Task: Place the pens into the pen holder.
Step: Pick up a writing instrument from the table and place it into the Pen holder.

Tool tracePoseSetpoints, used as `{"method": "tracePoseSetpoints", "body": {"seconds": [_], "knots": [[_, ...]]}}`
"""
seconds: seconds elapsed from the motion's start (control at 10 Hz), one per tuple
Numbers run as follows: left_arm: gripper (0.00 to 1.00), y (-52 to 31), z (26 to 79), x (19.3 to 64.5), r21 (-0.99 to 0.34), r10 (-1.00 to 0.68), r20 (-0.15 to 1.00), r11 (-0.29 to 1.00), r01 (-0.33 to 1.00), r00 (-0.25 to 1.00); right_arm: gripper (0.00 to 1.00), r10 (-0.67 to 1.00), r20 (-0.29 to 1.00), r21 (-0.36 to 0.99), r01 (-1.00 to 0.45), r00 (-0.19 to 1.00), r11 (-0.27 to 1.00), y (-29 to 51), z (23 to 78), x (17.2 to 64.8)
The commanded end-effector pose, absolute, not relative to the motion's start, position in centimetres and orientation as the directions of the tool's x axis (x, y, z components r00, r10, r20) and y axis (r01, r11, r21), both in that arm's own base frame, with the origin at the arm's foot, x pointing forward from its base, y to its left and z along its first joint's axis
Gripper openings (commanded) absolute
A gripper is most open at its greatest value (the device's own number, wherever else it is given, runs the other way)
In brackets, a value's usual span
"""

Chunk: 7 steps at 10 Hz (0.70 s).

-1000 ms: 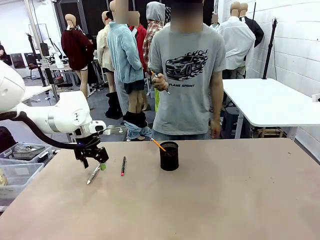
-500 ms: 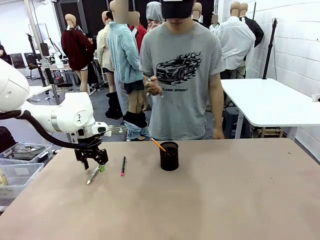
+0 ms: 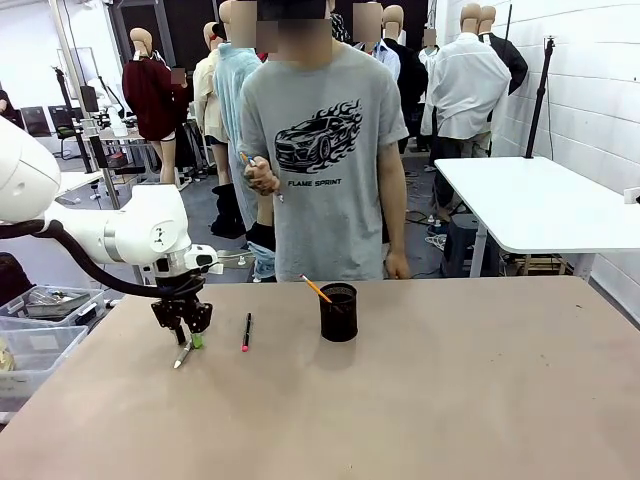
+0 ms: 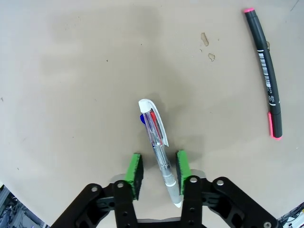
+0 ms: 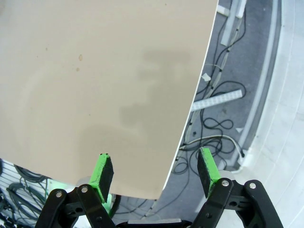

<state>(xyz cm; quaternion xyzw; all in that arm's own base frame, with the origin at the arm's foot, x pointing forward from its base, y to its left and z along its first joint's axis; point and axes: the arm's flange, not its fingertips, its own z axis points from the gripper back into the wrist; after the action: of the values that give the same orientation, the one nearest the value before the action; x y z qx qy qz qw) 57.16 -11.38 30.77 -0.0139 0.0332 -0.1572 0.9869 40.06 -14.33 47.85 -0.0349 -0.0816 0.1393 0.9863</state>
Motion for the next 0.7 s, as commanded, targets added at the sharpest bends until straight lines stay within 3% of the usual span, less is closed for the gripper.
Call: {"method": "tracePoseSetpoints", "body": {"seconds": [0.0,0.3,0.4,0.5,0.6], "knots": [[0.00,-12.1,30.1,57.4,-0.023,-0.309,-0.091,0.951,0.308,0.947,0.89,0.287,0.147,-0.122,-0.271,0.947,0.955,-14.4,47.7,40.0],[0.00,-12.5,30.2,57.1,-0.035,-0.327,-0.102,0.945,0.325,0.940,0.89,0.287,0.147,-0.122,-0.271,0.947,0.955,-14.4,47.7,40.0],[0.00,-12.4,30.6,57.1,-0.088,-0.359,-0.099,0.932,0.352,0.928,0.89,0.287,0.147,-0.122,-0.271,0.947,0.955,-14.4,47.7,40.0],[0.00,-11.8,31.6,57.1,-0.238,-0.461,-0.072,0.869,0.434,0.884,0.89,0.287,0.147,-0.122,-0.271,0.947,0.955,-14.4,47.7,40.0],[0.00,-11.0,32.8,57.0,-0.288,-0.516,0.014,0.818,0.498,0.856,0.89,0.287,0.147,-0.122,-0.271,0.947,0.955,-14.4,47.7,40.0]]}}
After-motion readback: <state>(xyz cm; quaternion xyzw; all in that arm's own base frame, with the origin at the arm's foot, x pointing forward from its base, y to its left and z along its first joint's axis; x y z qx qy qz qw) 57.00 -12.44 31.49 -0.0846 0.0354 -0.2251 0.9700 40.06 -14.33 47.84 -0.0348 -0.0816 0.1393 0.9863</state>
